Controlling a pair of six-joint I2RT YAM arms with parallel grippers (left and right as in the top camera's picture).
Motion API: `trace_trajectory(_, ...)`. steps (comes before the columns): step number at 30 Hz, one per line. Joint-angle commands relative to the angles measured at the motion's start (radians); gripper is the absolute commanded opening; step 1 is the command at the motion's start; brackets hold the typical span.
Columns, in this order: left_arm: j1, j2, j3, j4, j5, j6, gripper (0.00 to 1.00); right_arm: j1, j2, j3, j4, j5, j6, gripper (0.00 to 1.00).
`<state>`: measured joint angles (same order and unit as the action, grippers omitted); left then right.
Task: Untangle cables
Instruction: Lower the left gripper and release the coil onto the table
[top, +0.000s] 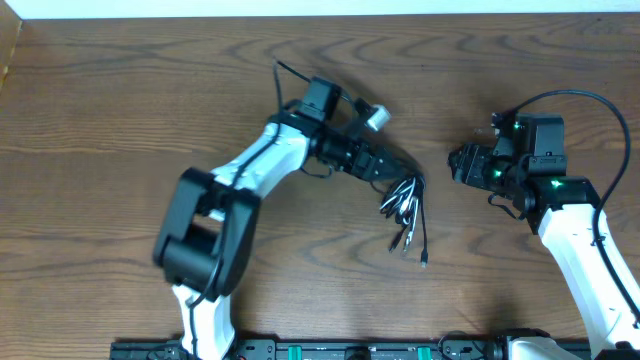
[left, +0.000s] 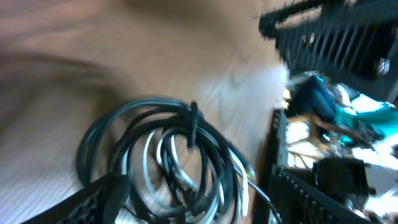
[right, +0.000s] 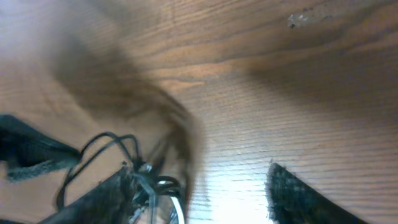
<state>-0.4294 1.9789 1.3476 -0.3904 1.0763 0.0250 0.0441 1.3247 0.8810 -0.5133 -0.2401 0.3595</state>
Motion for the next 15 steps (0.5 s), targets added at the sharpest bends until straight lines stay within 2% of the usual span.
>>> trace_trajectory(1, 0.017, -0.133, 0.04, -0.035, -0.169, -0.019, 0.77, -0.003, -0.004, 0.0, -0.002, -0.005, -0.005, 0.99)
trace_trajectory(4, 0.019, -0.209, 0.04, -0.08, -0.32, -0.039, 0.77, -0.003, -0.004, 0.0, -0.003, -0.005, -0.005, 0.99)
trace_trajectory(9, 0.019, -0.279, 0.039, -0.174, -0.605, -0.146, 0.76, -0.003, -0.004, 0.0, -0.003, -0.002, 0.002, 0.99)
trace_trajectory(12, 0.019, -0.27, 0.033, -0.204, -0.663, -0.209, 0.76, -0.003, -0.004, 0.0, -0.003, -0.002, 0.002, 0.99)
trace_trajectory(15, 0.02, -0.254, 0.03, -0.249, -0.672, -0.215, 0.76, -0.003, -0.004, 0.0, -0.003, -0.002, 0.002, 0.99)
